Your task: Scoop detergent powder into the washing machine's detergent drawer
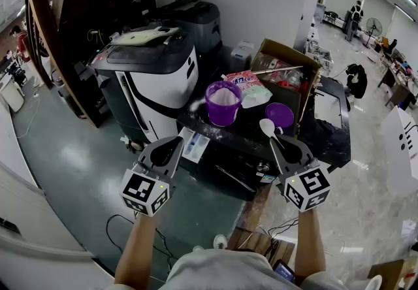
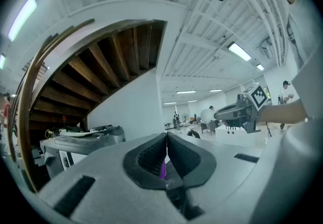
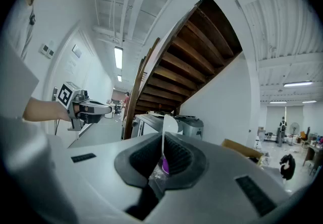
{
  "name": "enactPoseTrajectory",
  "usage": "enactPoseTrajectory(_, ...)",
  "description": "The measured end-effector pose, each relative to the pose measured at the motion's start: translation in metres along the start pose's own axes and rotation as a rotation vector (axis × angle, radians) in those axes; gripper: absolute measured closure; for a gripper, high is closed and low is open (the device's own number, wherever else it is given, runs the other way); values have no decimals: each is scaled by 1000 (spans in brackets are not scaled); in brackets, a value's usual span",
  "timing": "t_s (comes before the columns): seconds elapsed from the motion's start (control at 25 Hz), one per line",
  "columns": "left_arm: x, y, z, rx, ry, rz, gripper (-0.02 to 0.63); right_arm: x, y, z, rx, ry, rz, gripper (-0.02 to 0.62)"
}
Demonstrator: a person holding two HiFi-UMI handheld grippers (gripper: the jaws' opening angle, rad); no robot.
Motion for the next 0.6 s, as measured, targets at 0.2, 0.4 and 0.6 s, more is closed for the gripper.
enactPoseTrajectory(0.2, 2, 9, -12, 57, 11, -29, 595, 12, 2, -4, 1, 10, 9, 591)
enactPoseTrajectory(0.4, 2, 14, -29, 49, 46, -67, 595, 31, 7, -7, 27, 24, -5, 591)
enactPoseTrajectory(0.6, 6, 14, -43, 52, 62, -63, 595, 50, 5, -12, 42, 34, -10, 589)
Point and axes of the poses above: the fingertips, and each gripper's own axes: z backward along the fingers, x to its right, y out of its top, the point moved 6 cm from there along z, backward along the fingers, and after that the axes turned 15 degrees about -z, right-handed, at the moved point
